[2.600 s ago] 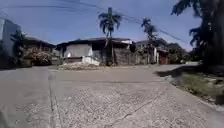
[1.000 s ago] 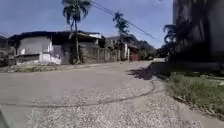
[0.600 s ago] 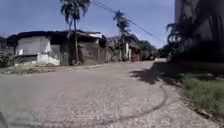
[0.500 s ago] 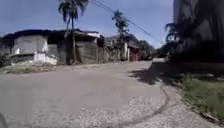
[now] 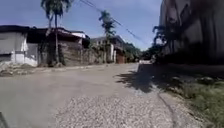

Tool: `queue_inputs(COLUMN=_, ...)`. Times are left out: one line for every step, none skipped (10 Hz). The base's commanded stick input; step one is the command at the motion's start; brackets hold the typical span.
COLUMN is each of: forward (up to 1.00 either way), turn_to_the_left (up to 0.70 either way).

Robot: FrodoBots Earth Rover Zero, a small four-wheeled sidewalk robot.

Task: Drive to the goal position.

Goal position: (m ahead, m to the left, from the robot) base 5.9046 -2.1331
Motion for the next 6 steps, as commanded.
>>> queue_inputs(forward=1.00, turn_to_the_left=0.00)
queue_inputs(forward=1.00, turn_to_the_left=0.00)
queue_inputs(forward=1.00, turn_to_the_left=0.00)
queue_inputs(forward=1.00, turn_to_the_left=0.00)
queue_inputs(forward=1.00, turn_to_the_left=0.00)
queue_inputs(forward=1.00, turn_to_the_left=0.00)
